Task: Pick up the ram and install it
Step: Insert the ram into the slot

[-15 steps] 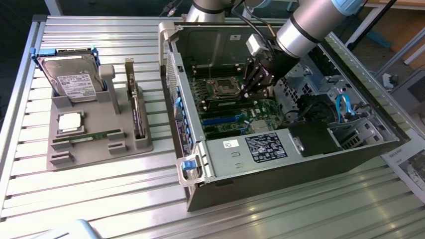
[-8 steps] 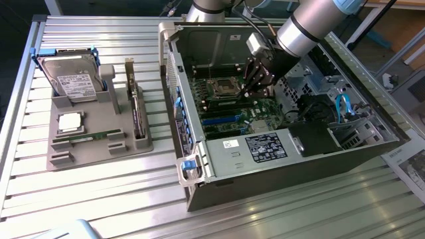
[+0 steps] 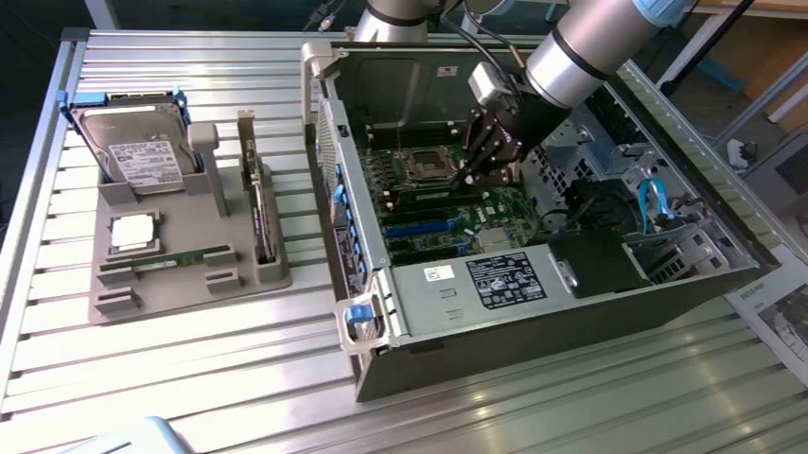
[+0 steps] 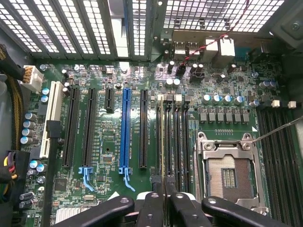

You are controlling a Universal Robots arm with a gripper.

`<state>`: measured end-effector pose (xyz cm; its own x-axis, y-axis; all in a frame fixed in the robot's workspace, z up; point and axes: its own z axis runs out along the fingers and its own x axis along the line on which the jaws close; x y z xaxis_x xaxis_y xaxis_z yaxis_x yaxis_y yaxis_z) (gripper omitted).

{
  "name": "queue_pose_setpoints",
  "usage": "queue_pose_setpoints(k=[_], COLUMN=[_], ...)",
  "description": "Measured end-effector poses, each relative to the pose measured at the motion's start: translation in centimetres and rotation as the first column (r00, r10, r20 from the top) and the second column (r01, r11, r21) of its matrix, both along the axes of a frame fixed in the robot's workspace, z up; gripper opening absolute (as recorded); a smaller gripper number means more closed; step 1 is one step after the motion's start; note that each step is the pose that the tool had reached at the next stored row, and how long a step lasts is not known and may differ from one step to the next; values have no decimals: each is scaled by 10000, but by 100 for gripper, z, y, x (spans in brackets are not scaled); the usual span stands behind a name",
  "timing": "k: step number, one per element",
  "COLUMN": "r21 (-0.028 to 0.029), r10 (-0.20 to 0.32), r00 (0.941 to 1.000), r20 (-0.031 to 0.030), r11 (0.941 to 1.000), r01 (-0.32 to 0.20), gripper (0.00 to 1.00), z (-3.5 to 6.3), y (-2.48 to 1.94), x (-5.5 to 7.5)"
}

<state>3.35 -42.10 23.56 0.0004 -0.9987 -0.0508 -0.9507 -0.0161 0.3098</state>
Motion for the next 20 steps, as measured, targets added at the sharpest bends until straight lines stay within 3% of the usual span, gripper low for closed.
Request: queue_pose_setpoints(k=[7, 18, 20], r21=[0, 2, -1], r10=[0, 0, 0], r00=[9999, 9999, 10000], r20=[104, 107, 70], r11=[10000, 10000, 10000], r01=[0, 0, 0], gripper=[12, 12, 12], z=[0, 53, 54], y=[4, 5, 4], x=[-10, -11, -7])
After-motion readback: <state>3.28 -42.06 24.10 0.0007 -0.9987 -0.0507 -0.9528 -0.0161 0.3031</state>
